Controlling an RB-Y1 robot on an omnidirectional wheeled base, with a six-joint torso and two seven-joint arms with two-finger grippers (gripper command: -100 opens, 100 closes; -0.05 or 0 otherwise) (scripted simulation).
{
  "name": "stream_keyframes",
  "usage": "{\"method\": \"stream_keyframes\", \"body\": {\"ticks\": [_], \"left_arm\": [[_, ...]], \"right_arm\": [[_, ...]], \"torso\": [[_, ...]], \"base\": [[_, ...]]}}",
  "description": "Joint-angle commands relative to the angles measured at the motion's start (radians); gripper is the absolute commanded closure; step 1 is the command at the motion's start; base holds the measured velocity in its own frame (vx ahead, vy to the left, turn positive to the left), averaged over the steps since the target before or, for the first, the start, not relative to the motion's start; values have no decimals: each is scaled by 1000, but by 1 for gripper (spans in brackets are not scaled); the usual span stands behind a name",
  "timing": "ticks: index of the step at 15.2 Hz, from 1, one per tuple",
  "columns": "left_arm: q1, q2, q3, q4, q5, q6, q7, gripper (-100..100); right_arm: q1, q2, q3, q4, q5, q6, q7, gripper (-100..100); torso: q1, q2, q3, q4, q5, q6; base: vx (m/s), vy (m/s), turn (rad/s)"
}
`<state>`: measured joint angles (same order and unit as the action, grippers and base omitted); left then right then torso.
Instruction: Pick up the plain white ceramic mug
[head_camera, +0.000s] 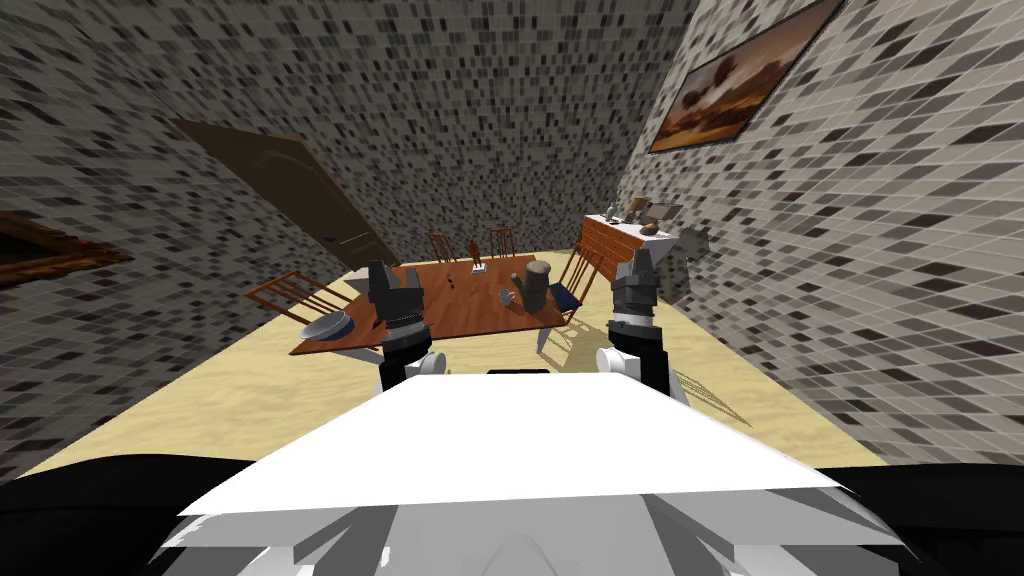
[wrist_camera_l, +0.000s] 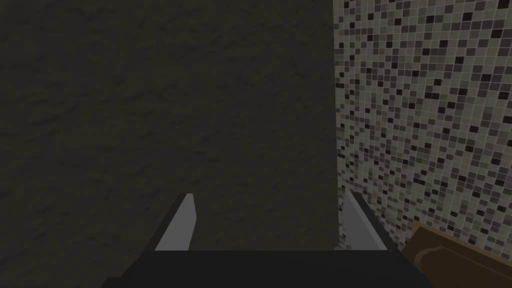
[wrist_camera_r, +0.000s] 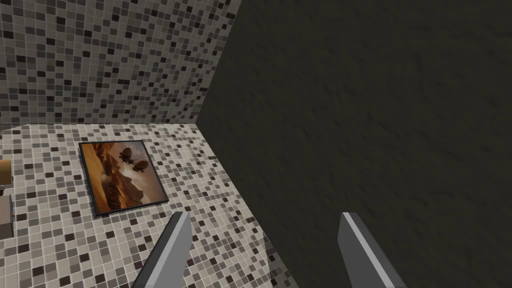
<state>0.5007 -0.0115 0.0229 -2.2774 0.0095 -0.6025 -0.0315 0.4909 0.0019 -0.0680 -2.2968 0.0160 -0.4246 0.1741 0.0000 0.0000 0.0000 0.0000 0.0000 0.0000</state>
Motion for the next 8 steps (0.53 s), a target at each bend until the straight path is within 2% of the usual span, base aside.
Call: {"method": "stream_keyframes", "body": {"ticks": [1,3,4,6,7,8], "left_arm": [[-4,34,10,2,4,17,-3,-100],[-13,84,33,7,15,58,-10,-100],[-13,84,33,7,15,58,-10,-100],[-27,131,68,17,30,112,-22,-100],[-27,131,68,17,30,121,-22,-100],[-35,152,90,24,39,151,-29,-100]], "right_arm": [[0,0,0,0,0,0,0,0],[0,0,0,0,0,0,0,0],[0,0,0,0,0,0,0,0],[0,0,0,0,0,0,0,0],[0,0,0,0,0,0,0,0],[0,0,0,0,0,0,0,0]], "torso": [[0,0,0,0,0,0],[0,2,1,0,0,1],[-1,3,1,0,0,1],[-1,4,2,1,0,1],[-2,5,3,1,0,1],[-2,5,3,1,0,1]], "base": [[-14,-4,-63],[-43,-20,-188],[-55,-23,-137],[-63,-29,-204],[-73,-34,-188],[-75,-33,-208]]}}
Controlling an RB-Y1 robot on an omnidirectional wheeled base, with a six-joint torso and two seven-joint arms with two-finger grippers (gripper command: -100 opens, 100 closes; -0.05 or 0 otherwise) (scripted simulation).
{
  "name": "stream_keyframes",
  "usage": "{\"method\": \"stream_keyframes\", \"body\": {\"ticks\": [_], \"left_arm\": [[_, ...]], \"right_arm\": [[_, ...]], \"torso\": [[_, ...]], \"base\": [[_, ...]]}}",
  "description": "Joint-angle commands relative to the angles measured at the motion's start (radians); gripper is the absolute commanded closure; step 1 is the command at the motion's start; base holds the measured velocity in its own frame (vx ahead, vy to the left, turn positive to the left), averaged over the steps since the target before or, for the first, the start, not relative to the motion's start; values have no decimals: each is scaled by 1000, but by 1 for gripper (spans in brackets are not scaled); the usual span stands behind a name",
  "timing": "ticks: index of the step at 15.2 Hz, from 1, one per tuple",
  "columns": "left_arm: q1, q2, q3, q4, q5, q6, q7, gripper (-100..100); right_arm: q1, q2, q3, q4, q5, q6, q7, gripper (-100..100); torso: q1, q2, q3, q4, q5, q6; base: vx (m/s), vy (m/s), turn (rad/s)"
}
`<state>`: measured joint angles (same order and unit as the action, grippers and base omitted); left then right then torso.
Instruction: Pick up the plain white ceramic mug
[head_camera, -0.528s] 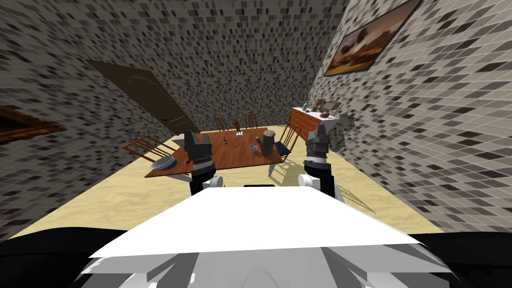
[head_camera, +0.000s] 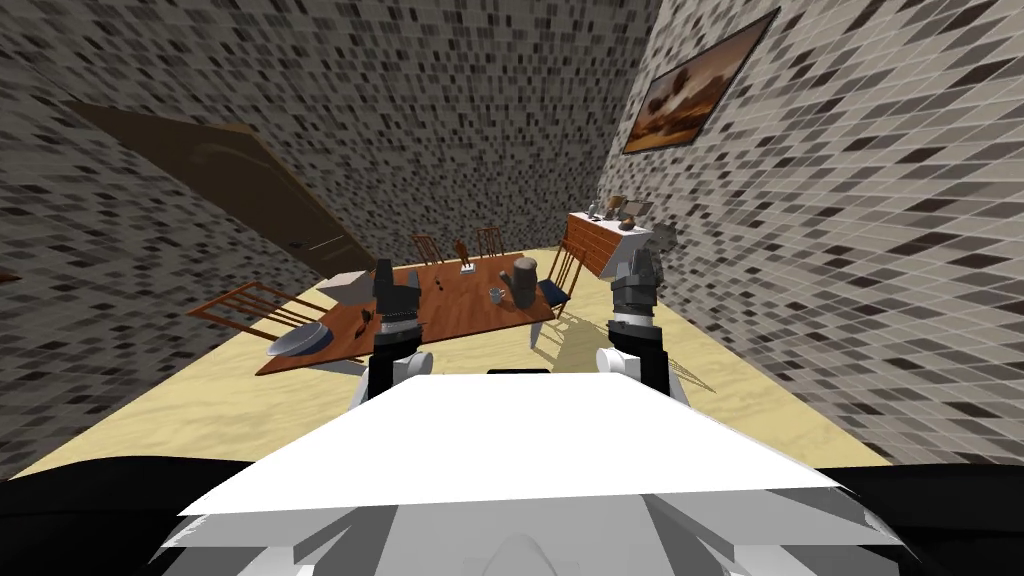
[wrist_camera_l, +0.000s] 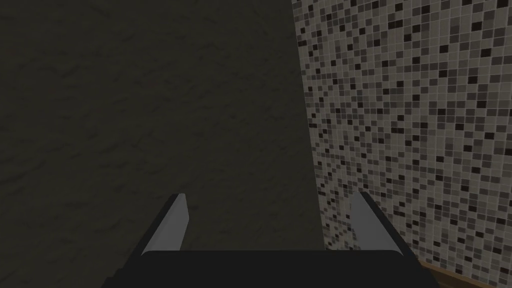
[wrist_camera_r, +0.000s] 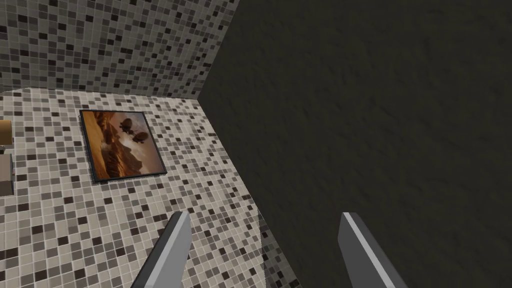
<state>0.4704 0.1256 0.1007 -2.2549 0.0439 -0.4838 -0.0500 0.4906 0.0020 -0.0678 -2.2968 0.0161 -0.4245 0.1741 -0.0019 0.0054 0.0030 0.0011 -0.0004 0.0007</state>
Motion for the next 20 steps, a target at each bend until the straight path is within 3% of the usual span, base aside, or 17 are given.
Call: {"method": "stream_keyframes", "body": {"ticks": [1,2,4,5,6,7,8,9,11,12,14,15,17,18,20], "left_arm": [[-5,15,13,2,4,42,-10,-100],[-14,34,37,10,14,67,-18,-100],[-14,34,37,10,14,85,-18,-100],[-24,52,65,20,25,122,-27,-100],[-24,52,65,20,25,133,-27,-100],[-34,69,94,32,36,163,-37,-100],[-34,69,94,32,36,185,-37,-100],[-44,84,126,45,48,209,-48,-100],[-44,84,126,45,48,241,-48,-100],[-55,98,160,60,60,268,-59,-100],[-55,98,160,60,60,300,-59,-100],[-65,111,195,77,72,333,-71,-100],[-65,111,195,77,72,362,-71,-100],[-76,124,232,96,85,393,-84,-100],[-76,124,232,96,85,427,-84,-100]], "right_arm": [[0,0,0,0,0,0,0,0],[0,0,0,0,0,0,0,0],[0,0,0,0,0,0,0,0],[0,0,0,0,0,0,0,0],[0,0,0,0,0,0,0,0],[0,0,0,0,0,0,0,0],[0,0,0,0,0,0,0,0],[0,0,0,0,0,0,0,0],[0,0,0,0,0,0,0,0],[0,0,0,0,0,0,0,0],[0,0,0,0,0,0,0,0],[0,0,0,0,0,0,0,0],[0,0,0,0,0,0,0,0],[0,0,0,0,0,0,0,0],[0,0,0,0,0,0,0,0]], "torso": [[0,0,0,0,0,0],[0,0,0,0,0,0],[0,-1,0,0,0,0],[1,-1,-1,0,0,-1],[0,-2,-1,0,0,0],[0,-2,-1,0,0,0],[0,-1,-1,0,0,0],[0,-1,-1,0,0,0],[0,-1,-1,0,0,0],[0,-2,-1,0,0,-1],[1,-2,-1,0,0,0],[1,-2,-1,0,0,-1],[0,-3,-2,-1,0,0],[1,-3,-2,-1,0,-1],[1,-2,-1,0,0,0]], "base": [[-60,-28,-158],[-57,-30,-210],[-49,-26,-128],[-43,-32,-182],[-45,-33,-221],[-58,-41,-273],[-57,-45,-242],[-53,-52,-330],[-41,-31,-138],[-38,-33,-221],[-32,-24,-169],[-21,-38,-213],[-26,-33,-167],[-32,-33,-264],[-30,-28,-203]]}}
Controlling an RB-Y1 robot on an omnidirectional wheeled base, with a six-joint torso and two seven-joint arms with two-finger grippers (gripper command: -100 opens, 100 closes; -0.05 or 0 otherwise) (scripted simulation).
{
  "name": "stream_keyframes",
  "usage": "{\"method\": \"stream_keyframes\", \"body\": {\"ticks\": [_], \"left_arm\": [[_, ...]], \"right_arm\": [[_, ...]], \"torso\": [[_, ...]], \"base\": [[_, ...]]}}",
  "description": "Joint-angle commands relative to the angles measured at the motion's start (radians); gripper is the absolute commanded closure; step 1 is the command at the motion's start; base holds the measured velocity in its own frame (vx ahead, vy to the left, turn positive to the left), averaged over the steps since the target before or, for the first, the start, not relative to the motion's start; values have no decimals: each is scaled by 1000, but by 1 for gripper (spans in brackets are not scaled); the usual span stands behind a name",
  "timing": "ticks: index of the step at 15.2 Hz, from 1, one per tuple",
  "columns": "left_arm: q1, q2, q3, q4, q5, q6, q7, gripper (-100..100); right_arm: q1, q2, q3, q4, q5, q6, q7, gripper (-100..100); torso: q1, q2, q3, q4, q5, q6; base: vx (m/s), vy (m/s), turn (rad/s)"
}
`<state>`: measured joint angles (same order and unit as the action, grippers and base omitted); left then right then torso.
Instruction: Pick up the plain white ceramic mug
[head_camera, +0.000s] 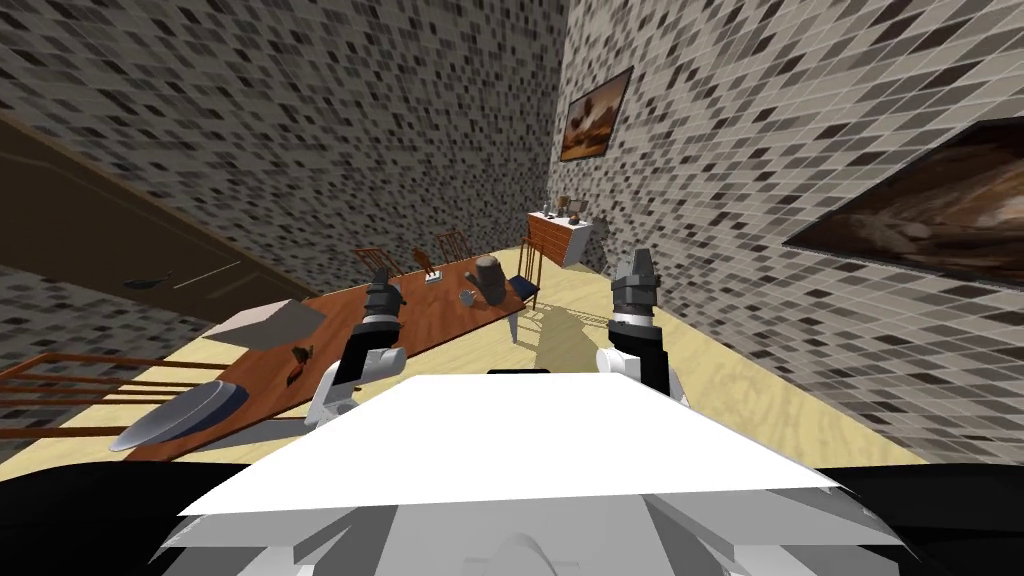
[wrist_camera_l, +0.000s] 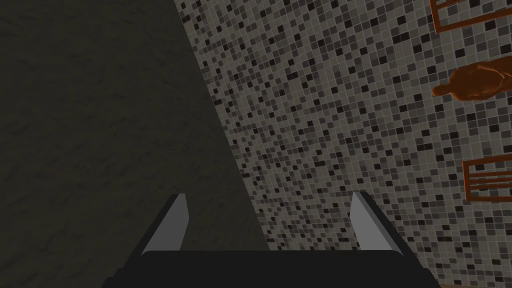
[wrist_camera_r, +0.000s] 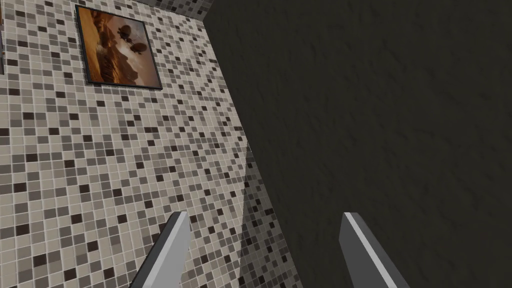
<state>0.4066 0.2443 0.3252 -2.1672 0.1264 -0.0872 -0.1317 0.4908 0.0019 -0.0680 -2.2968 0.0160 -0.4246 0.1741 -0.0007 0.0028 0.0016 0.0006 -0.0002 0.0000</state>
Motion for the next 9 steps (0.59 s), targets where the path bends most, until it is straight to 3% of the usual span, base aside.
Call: {"method": "stream_keyframes", "body": {"ticks": [1,2,4,5,7,8,9], "left_arm": [[-12,5,7,9,2,30,-2,-100],[-23,16,46,30,14,63,-16,-100],[-23,16,46,30,14,97,-16,-100],[-33,27,86,53,27,125,-29,-100],[-33,27,86,53,27,167,-29,-100],[-44,37,126,79,39,190,-44,-100],[-44,37,126,79,39,211,-44,-100]], "right_arm": [[0,0,0,0,0,0,0,0],[0,0,0,0,0,0,0,0],[0,0,0,0,0,0,0,0],[0,0,0,0,0,0,0,0],[0,0,0,0,0,0,0,0],[0,0,0,0,0,0,0,0],[0,0,0,0,0,0,0,0]], "torso": [[0,0,0,0,0,0],[1,-1,0,0,0,0],[0,-1,0,0,0,1],[0,-1,0,0,0,0],[0,0,0,0,0,1],[0,-1,0,0,0,0],[0,-1,0,0,0,1]], "base": [[-14,-11,41],[-15,-24,-230],[-19,-24,-202],[-24,-37,-266],[-21,-30,-205],[-15,-35,-266],[-18,-33,-275]]}}
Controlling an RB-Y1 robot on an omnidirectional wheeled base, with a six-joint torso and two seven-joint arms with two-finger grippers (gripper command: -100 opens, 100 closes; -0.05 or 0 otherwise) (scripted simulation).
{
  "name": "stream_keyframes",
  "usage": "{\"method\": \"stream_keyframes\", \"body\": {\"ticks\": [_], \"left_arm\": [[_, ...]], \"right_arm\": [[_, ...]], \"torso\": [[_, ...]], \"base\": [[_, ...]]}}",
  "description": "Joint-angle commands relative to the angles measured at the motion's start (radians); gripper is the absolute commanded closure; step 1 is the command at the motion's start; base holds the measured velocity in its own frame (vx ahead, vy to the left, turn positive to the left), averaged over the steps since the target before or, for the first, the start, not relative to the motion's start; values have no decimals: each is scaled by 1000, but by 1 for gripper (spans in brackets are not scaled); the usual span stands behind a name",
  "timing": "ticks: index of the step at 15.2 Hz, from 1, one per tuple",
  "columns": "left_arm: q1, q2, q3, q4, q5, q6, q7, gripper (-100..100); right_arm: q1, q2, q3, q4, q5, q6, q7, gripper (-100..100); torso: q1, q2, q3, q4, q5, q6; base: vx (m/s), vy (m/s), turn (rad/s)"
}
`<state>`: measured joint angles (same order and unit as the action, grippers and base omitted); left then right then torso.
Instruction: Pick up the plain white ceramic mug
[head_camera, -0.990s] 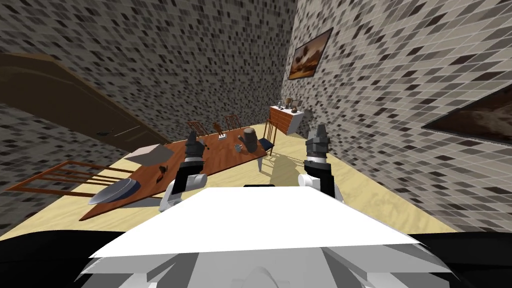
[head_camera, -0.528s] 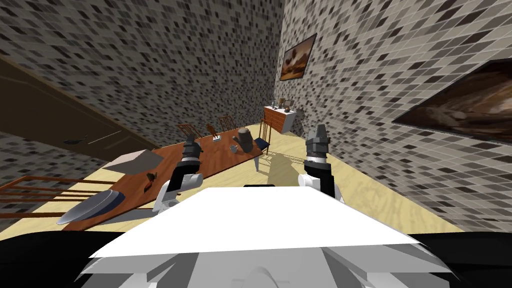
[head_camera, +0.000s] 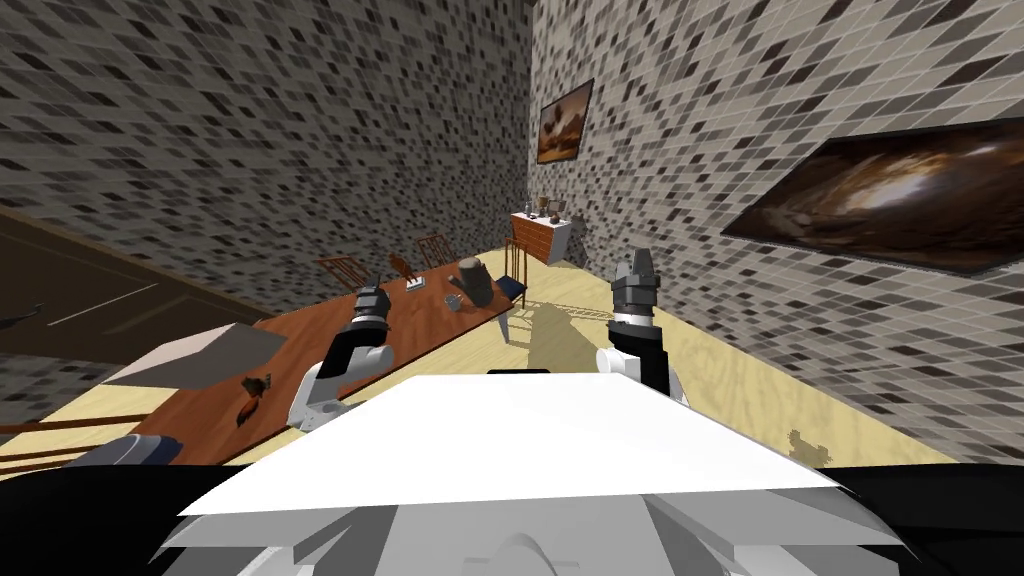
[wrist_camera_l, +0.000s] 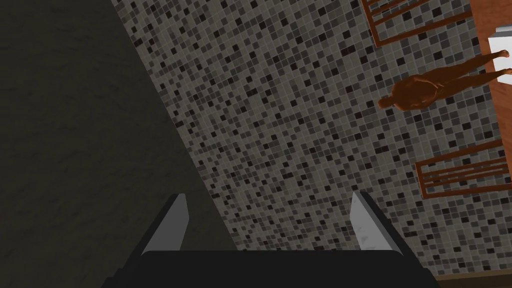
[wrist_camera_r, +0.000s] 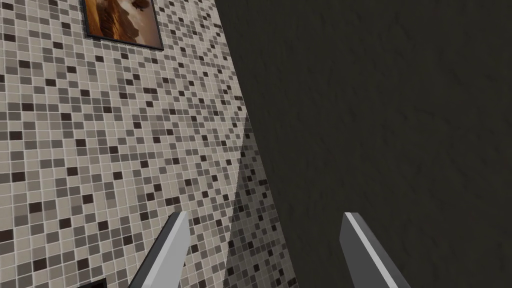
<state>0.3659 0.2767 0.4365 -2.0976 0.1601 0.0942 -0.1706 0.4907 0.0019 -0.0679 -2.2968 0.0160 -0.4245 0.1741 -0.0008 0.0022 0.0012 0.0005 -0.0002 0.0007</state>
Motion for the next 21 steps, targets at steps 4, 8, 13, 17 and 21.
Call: {"method": "stream_keyframes", "body": {"ticks": [4,8,13,17,21], "left_arm": [[-13,14,56,37,17,106,-20,-100],[-22,24,98,66,29,187,-35,-100],[-32,33,141,97,40,277,-51,-100],[-41,42,184,130,51,352,-67,-100],[-49,50,227,165,61,427,-83,-100]], "right_arm": [[0,0,0,0,0,0,0,0],[0,0,0,0,0,0,0,0],[0,0,0,0,0,0,0,0],[0,0,0,0,0,0,0,0],[0,0,0,0,0,0,0,0]], "torso": [[1,0,0,0,0,0],[1,-1,0,0,0,0],[1,-1,-1,0,0,-1],[2,-1,-1,0,0,-1],[2,-2,-1,0,0,-1]], "base": [[-9,-19,-157],[-6,-19,-175],[-1,-20,-158],[5,-14,-167],[8,-9,-175]]}}
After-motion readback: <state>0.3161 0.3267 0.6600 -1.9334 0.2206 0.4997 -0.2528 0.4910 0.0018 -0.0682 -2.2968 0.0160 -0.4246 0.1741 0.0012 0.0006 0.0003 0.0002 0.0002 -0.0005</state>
